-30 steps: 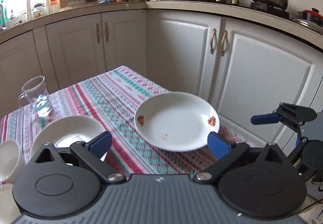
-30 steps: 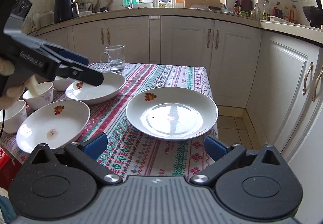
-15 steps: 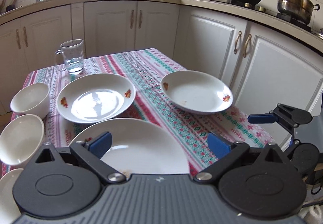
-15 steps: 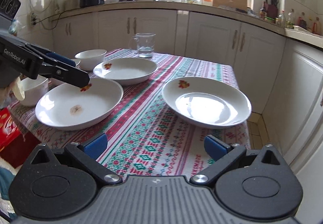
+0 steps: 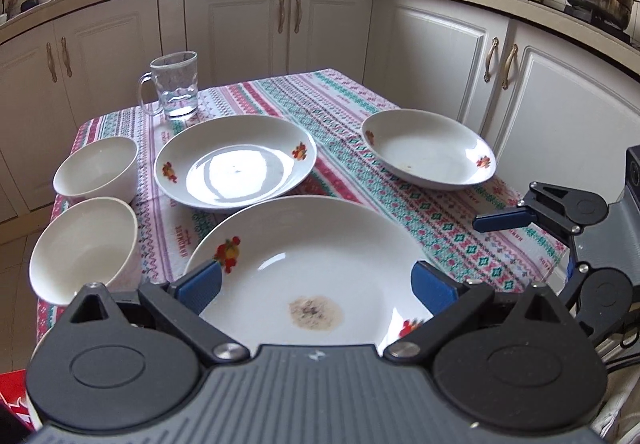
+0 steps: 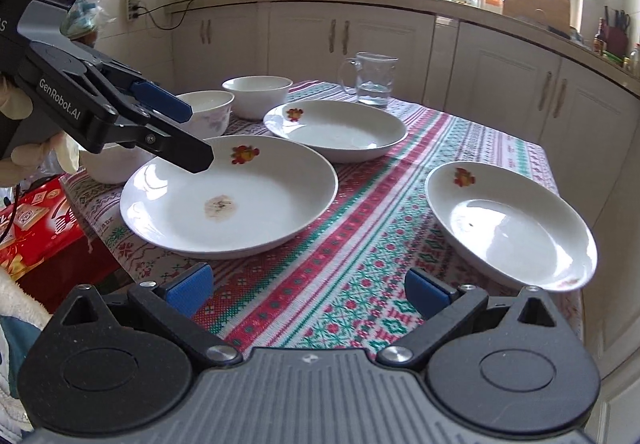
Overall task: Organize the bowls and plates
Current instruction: 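Move the left gripper to the brown-stained white plate and grasp its rim, then lift the stained plate with the left gripper toward another white plate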
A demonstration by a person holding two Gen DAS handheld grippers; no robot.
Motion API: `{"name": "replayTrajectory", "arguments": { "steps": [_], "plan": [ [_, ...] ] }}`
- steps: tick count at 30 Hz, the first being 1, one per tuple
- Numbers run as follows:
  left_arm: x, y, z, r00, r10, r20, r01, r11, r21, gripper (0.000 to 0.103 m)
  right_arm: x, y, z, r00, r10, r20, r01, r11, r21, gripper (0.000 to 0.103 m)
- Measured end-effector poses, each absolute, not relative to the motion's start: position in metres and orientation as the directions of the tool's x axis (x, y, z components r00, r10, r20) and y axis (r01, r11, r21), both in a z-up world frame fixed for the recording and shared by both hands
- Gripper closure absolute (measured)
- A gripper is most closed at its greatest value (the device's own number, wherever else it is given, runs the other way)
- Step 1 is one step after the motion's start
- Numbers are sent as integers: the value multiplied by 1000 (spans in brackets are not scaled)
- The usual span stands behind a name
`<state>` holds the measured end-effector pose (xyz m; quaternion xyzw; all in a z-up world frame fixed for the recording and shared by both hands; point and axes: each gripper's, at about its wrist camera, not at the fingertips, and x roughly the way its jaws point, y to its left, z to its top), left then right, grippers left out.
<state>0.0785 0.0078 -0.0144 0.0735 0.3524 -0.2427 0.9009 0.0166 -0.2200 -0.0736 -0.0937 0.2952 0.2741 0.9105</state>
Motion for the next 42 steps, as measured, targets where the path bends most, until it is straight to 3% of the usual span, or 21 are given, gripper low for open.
{"name": "replayTrajectory", "arguments": {
  "steps": [16,42],
  "plan": [
    [109,30,-22,562,-344,-752,499,866,-24,2,29,-187,-94,602,501,-622,-647,762,-12,0],
    [170,18,-49,329,-317,-889,557,826,-88,7,35,-181,-104,547,613,-570,-741,671,12,0]
  ]
}}
